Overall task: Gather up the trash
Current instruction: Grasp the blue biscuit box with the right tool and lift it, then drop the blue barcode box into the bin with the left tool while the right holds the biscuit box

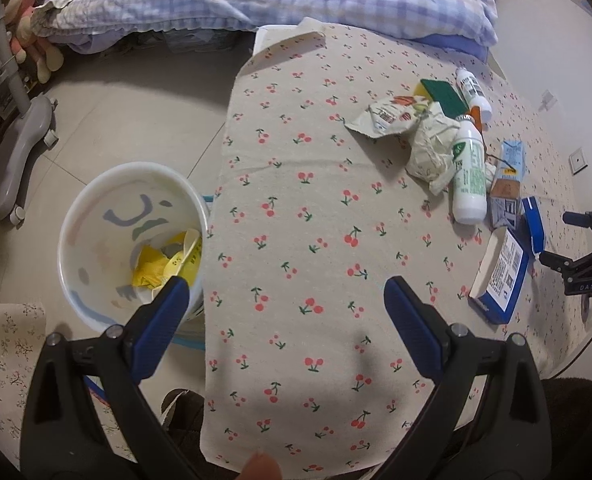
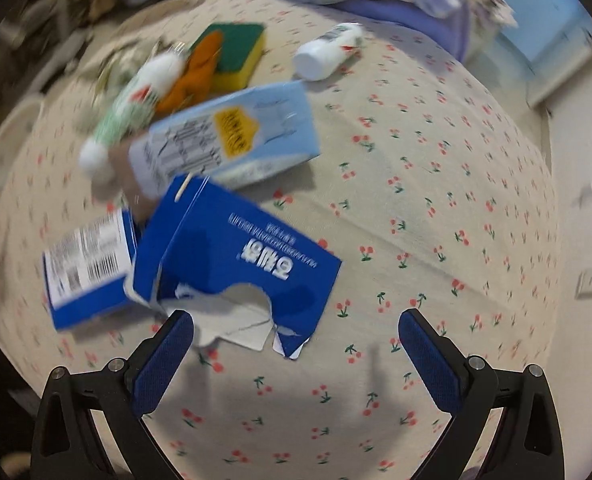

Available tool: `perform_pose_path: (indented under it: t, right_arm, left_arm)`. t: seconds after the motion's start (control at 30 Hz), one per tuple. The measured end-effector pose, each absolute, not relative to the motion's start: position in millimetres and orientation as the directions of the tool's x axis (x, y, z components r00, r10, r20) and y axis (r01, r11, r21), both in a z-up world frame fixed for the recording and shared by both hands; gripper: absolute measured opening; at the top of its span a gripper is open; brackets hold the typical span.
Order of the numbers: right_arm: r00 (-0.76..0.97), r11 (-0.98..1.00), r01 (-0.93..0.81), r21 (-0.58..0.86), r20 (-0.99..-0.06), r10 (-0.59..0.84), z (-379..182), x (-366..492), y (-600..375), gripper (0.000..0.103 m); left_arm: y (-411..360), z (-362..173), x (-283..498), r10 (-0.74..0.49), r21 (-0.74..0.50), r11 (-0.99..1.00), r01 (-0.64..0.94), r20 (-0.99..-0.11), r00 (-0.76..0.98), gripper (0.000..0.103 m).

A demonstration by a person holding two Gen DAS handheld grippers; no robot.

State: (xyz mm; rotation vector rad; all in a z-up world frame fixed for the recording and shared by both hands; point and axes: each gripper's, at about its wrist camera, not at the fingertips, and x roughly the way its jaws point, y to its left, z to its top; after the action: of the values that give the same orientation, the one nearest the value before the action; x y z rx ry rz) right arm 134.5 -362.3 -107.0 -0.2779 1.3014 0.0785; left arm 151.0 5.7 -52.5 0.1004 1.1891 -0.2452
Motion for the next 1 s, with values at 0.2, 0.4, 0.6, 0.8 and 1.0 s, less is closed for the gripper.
perform_pose_path:
  t: [0.2,0.4,0.6,0.8,1.0]
  right_arm:
    - [0.306,0.916,-0.329,-0.229,-0.944,-0.126,-121,139,-342,0.102]
    - [0.285,0.957,-0.262,-0.128,-0.957,-0.05,-124,158,-353,0.071]
    - [0.308,0.992,-0.121,-0.034,-0.951,0.005,-106,147,-380,0.045]
    - [0.309,0.998,0.059,0.031,-0.951,0.011,-95,125,-421,0.044]
    - [0.378,0.98,0.167,0.105,-0.925,0.035,-73,98,-446,0.044]
  left_arm:
    - [-4,-61,147,-0.125,-0.04,0.966,0.254,-0.936,0.33,0.098]
    - [-16,-68,144,-0.123,-0.036,0.962,0.27,-0.942,0.312,0.098]
    - [-45,-71,137,-0.143,-0.044,0.944,0.326,-0.947,0.288,0.098]
    - [-93,-73,127,-0.21,-0.106,0.918,0.381,-0.947,0.243,0.098]
    - [-150,-78,111,-0.274,-0.161,0.881,0.444,-0.94,0.203,0.098]
